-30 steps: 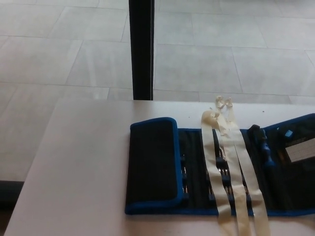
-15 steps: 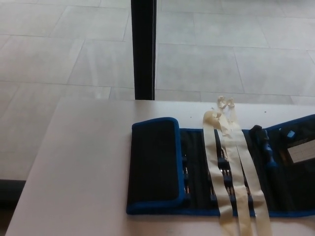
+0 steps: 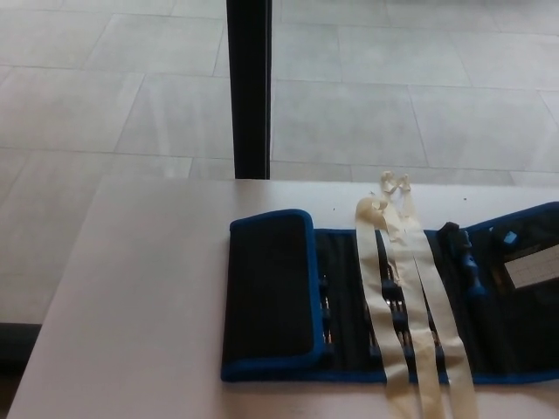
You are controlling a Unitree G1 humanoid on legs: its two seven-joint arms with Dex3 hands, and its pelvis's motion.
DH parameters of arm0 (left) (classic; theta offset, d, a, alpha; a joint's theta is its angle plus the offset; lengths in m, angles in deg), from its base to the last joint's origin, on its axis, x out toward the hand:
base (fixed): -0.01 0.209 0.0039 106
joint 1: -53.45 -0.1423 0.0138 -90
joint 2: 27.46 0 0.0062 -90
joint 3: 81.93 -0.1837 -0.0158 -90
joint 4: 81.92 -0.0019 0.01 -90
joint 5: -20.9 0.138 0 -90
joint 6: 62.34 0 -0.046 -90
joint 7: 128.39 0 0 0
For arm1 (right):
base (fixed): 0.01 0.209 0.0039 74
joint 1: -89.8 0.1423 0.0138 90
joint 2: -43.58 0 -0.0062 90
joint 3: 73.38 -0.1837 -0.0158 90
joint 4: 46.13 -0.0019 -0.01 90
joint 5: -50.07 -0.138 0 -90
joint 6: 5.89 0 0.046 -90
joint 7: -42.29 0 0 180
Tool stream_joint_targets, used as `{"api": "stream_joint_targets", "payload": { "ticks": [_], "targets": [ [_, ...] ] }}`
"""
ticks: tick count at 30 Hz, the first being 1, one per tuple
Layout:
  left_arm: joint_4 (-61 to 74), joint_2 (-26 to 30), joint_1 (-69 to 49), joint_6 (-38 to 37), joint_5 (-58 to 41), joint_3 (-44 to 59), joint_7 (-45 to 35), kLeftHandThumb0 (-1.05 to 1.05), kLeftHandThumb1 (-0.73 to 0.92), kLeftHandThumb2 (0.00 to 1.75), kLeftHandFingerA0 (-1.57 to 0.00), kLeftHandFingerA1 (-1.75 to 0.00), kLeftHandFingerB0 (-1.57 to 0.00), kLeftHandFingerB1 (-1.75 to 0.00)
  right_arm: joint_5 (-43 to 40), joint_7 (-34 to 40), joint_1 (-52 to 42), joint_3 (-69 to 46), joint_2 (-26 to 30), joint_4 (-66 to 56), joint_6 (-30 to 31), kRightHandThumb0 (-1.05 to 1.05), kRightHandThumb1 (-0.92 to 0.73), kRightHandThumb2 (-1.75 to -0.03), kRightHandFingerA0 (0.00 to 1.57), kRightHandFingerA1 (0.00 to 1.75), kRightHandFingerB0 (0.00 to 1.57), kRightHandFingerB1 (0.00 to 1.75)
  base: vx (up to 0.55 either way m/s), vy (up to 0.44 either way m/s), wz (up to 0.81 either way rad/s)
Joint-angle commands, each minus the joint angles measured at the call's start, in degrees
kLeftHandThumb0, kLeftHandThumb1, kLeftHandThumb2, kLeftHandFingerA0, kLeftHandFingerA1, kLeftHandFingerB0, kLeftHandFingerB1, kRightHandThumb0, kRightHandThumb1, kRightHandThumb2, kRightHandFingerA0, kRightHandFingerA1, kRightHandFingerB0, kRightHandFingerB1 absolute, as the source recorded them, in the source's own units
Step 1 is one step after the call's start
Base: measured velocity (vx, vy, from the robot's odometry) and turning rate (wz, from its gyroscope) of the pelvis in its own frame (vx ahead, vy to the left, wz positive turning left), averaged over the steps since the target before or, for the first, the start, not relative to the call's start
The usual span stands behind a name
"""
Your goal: The robot uses its right hand to lift an edge of the toolkit kept in middle of the desk and make one fold in it
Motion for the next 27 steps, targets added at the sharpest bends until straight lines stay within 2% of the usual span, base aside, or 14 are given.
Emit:
{"api": "stream_joint_targets", "payload": {
  "ticks": [1, 7, 11, 13, 14, 17, 18, 20, 22, 23, 24, 25, 26, 27],
  "targets": [
    [0.7, 0.7, 0.1, -0.1, -2.1, 1.1, -1.6, -0.33, 0.55, 0.56, -0.55, -1.15, -0.48, -0.45, -2.2, -2.2, -1.9, 0.8, -1.4, -1.0, 9.3, -0.43, -0.83, -0.64, 0.28, 0.49, 0.25, 0.43, 0.00, 0.000, 0.00],
    [0.8, 1.0, -0.2, -1.7, -0.5, -0.2, -0.6, -0.49, 0.66, 0.61, -0.57, -1.59, -0.54, -0.48, -5.3, -5.0, -2.4, 0.1, -1.3, -2.2, 13.9, -0.44, -0.86, -0.65, 0.26, 0.53, 0.18, 0.44, 0.00, 0.000, 0.00],
    [0.7, 1.2, -0.3, -2.0, -0.4, -0.4, -0.8, -0.60, 0.74, 0.62, -0.48, -0.75, -0.46, -0.45, -6.1, -6.8, -3.0, 0.6, -1.2, -2.9, 15.4, -0.50, -0.75, -0.84, 0.20, 0.54, 0.09, 0.48, 0.00, 0.000, 0.00],
    [0.6, 1.2, -0.2, -2.1, -0.7, -0.2, -1.2, -0.60, 0.74, 0.62, -0.48, -0.75, -0.46, -0.45, -6.5, -6.8, -3.0, 0.3, -1.4, -2.9, 15.7, -0.50, -0.75, -0.84, 0.20, 0.54, 0.09, 0.48, 0.00, 0.000, 0.00],
    [0.4, 1.4, 0.1, -1.3, -0.2, -0.5, -0.2, -0.62, 0.75, 0.66, -0.45, -1.38, -0.50, -0.56, -6.5, -6.4, -3.1, 0.3, -1.7, -3.1, 15.9, -0.51, -0.74, -0.84, 0.23, 0.56, 0.09, 0.48, 0.00, 0.000, 0.00],
    [0.4, 2.1, 0.4, 0.1, 0.5, -1.2, 0.4, -0.65, 0.77, 0.68, -0.53, -1.52, -0.48, -0.60, -7.1, -5.2, -2.1, -0.3, -2.2, -2.6, 17.6, -0.51, -0.69, -0.85, 0.30, 0.59, 0.21, 0.53, 0.00, 0.000, 0.00],
    [-0.2, 2.1, 0.8, -0.4, 0.4, -1.1, 0.7, -0.63, 0.77, 0.65, -0.46, -1.46, -0.40, -0.52, -6.9, -5.7, -1.9, 0.3, -1.9, -2.5, 17.9, -0.47, -0.83, -0.64, 0.37, 0.58, 0.28, 0.50, 0.00, 0.000, 0.00],
    [-0.6, 2.4, 0.9, -0.5, 0.0, -1.0, 0.3, -0.65, 0.79, 0.63, -0.50, -1.04, -0.34, -0.44, -9.1, -6.0, -1.1, -1.1, -2.4, -2.8, 19.4, -0.48, -0.82, -0.64, 0.33, 0.57, 0.24, 0.50, 0.00, 0.000, 0.00],
    [-0.9, 2.4, 1.1, -0.5, -0.4, -0.6, 0.5, -0.65, 0.79, 0.63, -0.50, -1.04, -0.34, -0.44, -9.7, -6.0, -0.6, -1.4, -2.5, -3.3, 20.6, -0.48, -0.82, -0.64, 0.33, 0.57, 0.24, 0.50, 0.00, 0.000, 0.00],
    [-1.3, 2.4, 1.3, -0.9, -0.6, -0.4, 0.1, -0.64, 0.81, 0.64, -0.57, -1.04, -0.46, -0.48, -9.9, -5.9, 0.0, -0.9, -2.5, -4.9, 21.9, -0.48, -0.63, -1.01, 0.34, 0.63, 0.20, 0.55, 0.00, 0.000, 0.00],
    [-1.2, 2.2, 1.4, -1.3, -1.1, 0.0, -0.2, -0.65, 0.81, 0.63, -0.51, -0.95, -0.33, -0.44, -10.4, -5.7, 0.4, -0.9, -2.6, -6.3, 23.0, -0.49, -0.63, -1.01, 0.34, 0.62, 0.21, 0.55, 0.00, 0.000, 0.00],
    [-1.1, 2.2, 1.3, -1.3, -1.0, -0.1, 0.0, -0.66, 0.64, 1.01, -0.55, -0.81, -0.36, -0.57, -10.5, -6.0, 0.4, -0.6, -2.5, -7.0, 23.2, -0.51, -0.65, -1.02, 0.34, 0.62, 0.22, 0.55, 0.00, 0.000, 0.00],
    [-1.4, 2.4, 1.3, -1.4, -0.6, -0.5, -0.2, -0.65, 0.82, 0.64, -0.51, -0.79, -0.45, -0.47, -10.5, -6.3, 0.3, -0.1, -2.5, -8.3, 23.5, -0.51, -0.65, -1.02, 0.36, 0.63, 0.25, 0.56, 0.00, 0.000, 0.00],
    [-1.5, 2.5, 1.3, -1.5, -0.6, -0.5, -0.4, -0.65, 0.83, 0.64, -0.51, -0.81, -0.48, -0.49, -10.9, -6.3, 0.4, -0.2, -2.7, -9.2, 23.9, -0.50, -0.65, -1.03, 0.35, 0.63, 0.23, 0.55, 0.00, 0.000, 0.00]
  ]
}}
